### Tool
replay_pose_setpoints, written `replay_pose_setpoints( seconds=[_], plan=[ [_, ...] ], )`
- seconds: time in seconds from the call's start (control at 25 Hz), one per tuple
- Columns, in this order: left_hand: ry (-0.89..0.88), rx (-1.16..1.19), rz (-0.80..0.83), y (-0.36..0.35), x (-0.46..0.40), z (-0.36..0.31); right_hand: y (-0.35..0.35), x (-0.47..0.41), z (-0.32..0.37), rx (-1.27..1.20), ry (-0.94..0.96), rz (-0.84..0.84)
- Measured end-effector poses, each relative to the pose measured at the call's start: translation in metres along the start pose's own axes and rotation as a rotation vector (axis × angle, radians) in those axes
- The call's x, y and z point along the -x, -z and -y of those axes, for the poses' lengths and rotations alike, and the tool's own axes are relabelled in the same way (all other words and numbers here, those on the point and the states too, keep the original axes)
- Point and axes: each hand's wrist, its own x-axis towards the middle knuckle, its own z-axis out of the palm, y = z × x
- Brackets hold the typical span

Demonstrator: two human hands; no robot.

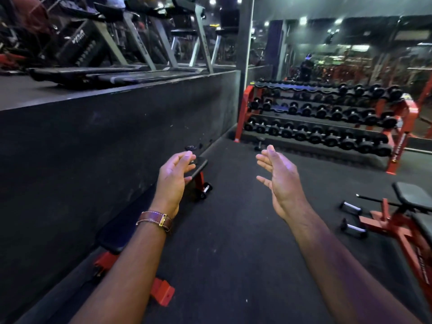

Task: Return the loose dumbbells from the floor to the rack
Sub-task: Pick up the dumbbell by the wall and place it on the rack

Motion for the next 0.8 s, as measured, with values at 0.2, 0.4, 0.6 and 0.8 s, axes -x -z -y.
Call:
replay_pose_setpoints(
  seconds=[0.2,0.4,0.6,0.8],
  plan=[
    [0.02,0.002,-0.025,-0.016,-0.154,0.028,-0.049,-0.156,-0.028,-0.032,-0.028,0.03],
    [0.048,-0.045,-0.063,-0.042,-0.289,0.074,-0.076,-0.304,-0.072,-0.019,-0.064,0.071],
    [0.057,-0.074,-0.142,-0.08,-0.419,0.142,-0.099,-0.462,-0.138,-0.015,-0.081,0.156],
    [0.129,-0.06,-0.274,-0.13,-0.554,0.208,-0.12,-0.629,-0.189,0.021,-0.18,0.271]
  ],
)
